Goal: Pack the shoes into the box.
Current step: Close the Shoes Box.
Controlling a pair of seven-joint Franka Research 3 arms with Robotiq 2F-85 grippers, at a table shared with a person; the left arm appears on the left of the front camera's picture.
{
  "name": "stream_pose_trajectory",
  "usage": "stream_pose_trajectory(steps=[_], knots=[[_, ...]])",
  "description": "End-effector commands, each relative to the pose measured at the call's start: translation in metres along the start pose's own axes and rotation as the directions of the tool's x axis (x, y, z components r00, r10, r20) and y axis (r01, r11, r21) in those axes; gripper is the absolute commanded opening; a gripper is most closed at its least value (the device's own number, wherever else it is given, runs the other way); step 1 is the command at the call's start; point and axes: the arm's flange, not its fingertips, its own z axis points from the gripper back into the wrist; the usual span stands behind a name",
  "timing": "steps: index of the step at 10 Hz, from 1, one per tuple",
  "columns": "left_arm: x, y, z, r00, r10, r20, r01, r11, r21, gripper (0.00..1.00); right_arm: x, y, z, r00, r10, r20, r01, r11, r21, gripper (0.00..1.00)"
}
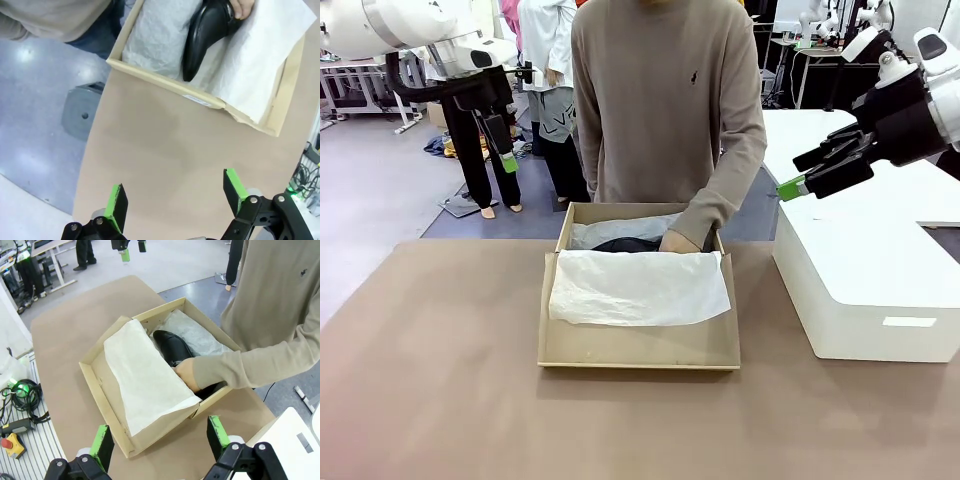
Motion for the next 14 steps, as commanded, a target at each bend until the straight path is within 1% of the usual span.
stream_pose_trajectory(steps=[1,2,5,6,8,10,11,12,13,14], knots=[[-0.007,0.005,0.000,0.999,-0.030,0.033,0.030,1.000,0.002,0.81,0.000,-0.002,-0.001,1.000,0.009,0.014,-0.009,1.000,0.012,1.00],[-0.016,0.008,0.002,0.992,-0.098,0.077,0.099,0.995,-0.004,0.61,0.000,-0.002,-0.001,1.000,0.009,0.014,-0.009,1.000,0.012,1.00],[-0.031,0.020,0.005,0.963,-0.249,0.105,0.244,0.968,0.058,0.03,0.000,-0.002,-0.001,1.000,0.009,0.014,-0.009,1.000,0.012,1.00],[-0.034,0.022,0.005,0.945,-0.308,0.111,0.299,0.950,0.088,0.00,0.000,-0.002,-0.001,1.000,0.009,0.014,-0.009,1.000,0.012,1.00],[-0.034,0.024,0.007,0.919,-0.379,0.107,0.367,0.923,0.114,0.00,0.000,-0.002,-0.001,1.000,0.009,0.014,-0.009,1.000,0.012,1.00],[-0.035,0.025,0.007,0.890,-0.442,0.114,0.433,0.896,0.097,0.00,0.000,-0.002,-0.001,1.000,0.009,0.014,-0.009,1.000,0.012,1.00],[-0.037,0.025,0.008,0.871,-0.477,0.119,0.472,0.879,0.069,0.00,0.000,-0.002,-0.001,1.000,0.009,0.014,-0.009,1.000,0.012,1.00],[-0.037,0.027,0.011,0.872,-0.477,0.109,0.474,0.879,0.048,0.00,0.000,-0.002,-0.001,1.000,0.009,0.014,-0.009,1.000,0.012,1.00],[-0.023,0.029,0.008,0.895,-0.436,0.090,0.428,0.899,0.094,0.00,0.000,-0.002,-0.001,1.000,0.009,0.014,-0.009,1.000,0.012,1.00],[-0.023,0.029,0.008,0.895,-0.436,0.090,0.428,0.899,0.094,0.00,0.000,-0.002,-0.001,1.000,0.009,0.014,-0.009,1.000,0.012,1.00]])
